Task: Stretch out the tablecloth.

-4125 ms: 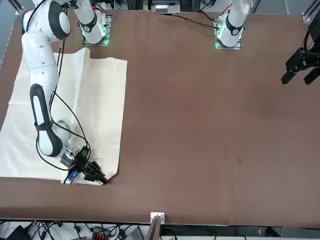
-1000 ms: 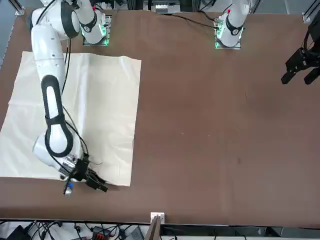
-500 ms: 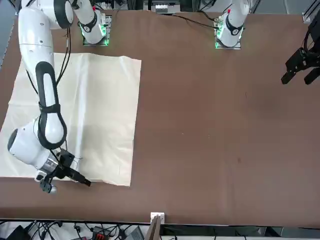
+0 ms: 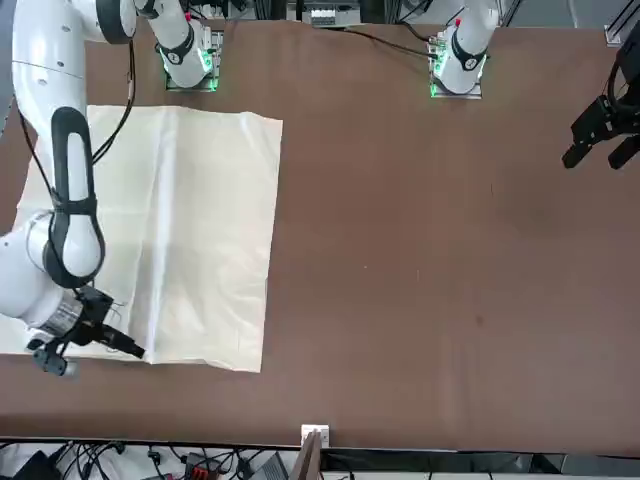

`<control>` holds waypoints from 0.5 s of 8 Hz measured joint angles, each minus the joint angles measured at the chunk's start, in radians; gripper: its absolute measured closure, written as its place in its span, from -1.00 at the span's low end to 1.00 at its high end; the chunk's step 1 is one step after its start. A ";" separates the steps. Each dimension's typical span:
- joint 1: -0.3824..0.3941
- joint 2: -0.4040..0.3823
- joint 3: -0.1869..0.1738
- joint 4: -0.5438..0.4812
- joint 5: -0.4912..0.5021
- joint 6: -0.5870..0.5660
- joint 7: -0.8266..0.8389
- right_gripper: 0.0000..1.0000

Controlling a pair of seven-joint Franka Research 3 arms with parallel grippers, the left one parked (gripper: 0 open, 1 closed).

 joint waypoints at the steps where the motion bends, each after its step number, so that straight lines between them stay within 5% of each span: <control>1: -0.005 -0.005 -0.040 -0.005 -0.004 -0.042 -0.008 -0.68; 3: -0.012 -0.005 -0.059 -0.052 -0.005 -0.077 -0.009 -0.36; 4: -0.002 0.000 -0.058 -0.091 -0.005 -0.073 -0.009 0.06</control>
